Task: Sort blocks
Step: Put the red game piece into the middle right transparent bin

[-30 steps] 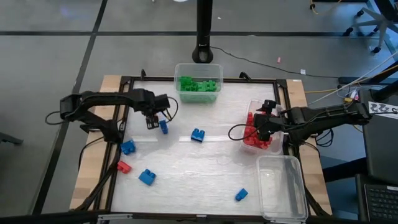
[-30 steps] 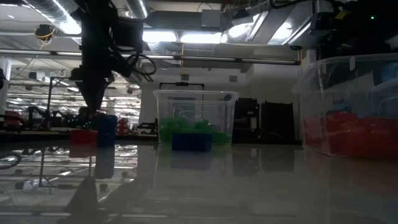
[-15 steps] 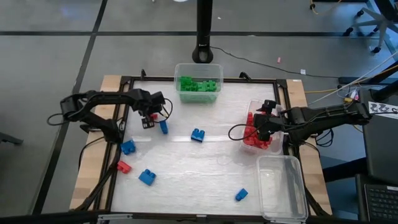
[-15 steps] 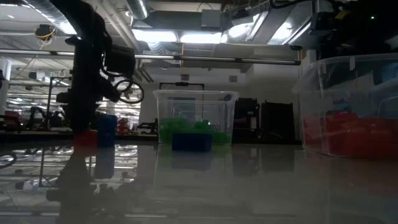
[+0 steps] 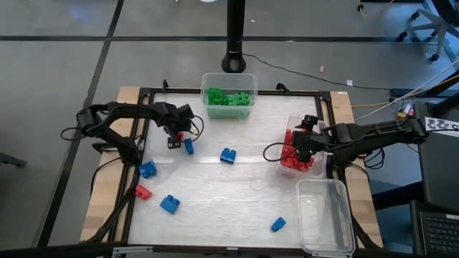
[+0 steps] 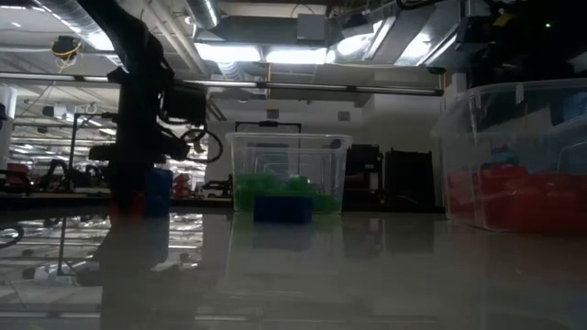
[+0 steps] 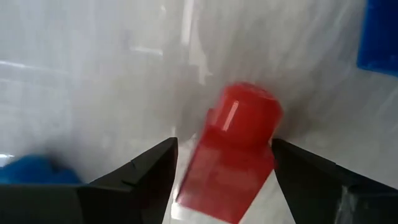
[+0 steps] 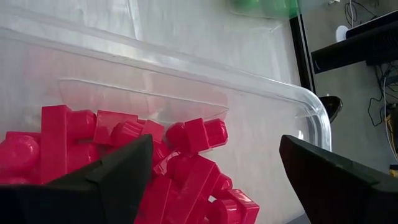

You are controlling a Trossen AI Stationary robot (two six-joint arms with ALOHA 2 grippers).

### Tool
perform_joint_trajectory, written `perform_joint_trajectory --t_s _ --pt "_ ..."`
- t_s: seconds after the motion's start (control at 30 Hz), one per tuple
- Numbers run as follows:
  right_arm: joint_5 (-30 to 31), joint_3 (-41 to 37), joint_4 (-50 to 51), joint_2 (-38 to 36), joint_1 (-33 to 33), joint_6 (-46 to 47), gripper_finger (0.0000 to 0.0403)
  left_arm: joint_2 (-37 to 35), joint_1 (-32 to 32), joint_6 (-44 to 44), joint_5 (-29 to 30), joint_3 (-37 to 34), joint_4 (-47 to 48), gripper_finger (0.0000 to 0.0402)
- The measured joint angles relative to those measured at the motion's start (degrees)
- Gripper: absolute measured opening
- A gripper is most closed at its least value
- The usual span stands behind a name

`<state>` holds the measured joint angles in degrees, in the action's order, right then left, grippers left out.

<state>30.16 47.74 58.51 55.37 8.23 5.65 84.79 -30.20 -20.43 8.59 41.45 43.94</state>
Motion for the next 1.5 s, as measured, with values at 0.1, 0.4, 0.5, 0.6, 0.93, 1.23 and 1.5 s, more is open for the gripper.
perform_joint_trajectory --t_s 0.1,0.4,0.5,0.6,0.93,1.23,1.5 --pt "0.0 -0.4 -0.6 0.0 0.0 0.0 0.0347 2.5 0.0 -0.3 -0.3 0.3 0.5 0.0240" --pt "-0.8 -1.2 -1.2 0.0 0.0 -0.3 0.0347 1.8 0.4 3.1 0.0 2.2 3.9 0.0117" --pt "-1.6 1.1 -0.1 0.0 0.0 -0.9 0.0347 -1.7 0.8 3.7 0.7 4.1 5.8 0.0117" --pt "-3.7 5.3 1.5 0.0 0.0 -1.5 0.0347 -5.5 1.6 5.4 0.5 5.5 8.2 0.0117" --pt "-5.4 8.9 -23.0 0.6 0.0 -18.8 0.0347 -23.2 8.3 11.4 -2.9 7.5 -1.5 0.0127" --pt "-8.9 3.9 -57.7 11.9 0.0 -33.2 0.0347 -27.1 17.6 12.9 -15.3 7.5 -24.4 0.0126" --pt "-13.9 3.9 -86.4 26.1 0.0 -36.4 0.0347 -23.0 26.9 9.8 -15.7 7.5 -39.7 0.0127"
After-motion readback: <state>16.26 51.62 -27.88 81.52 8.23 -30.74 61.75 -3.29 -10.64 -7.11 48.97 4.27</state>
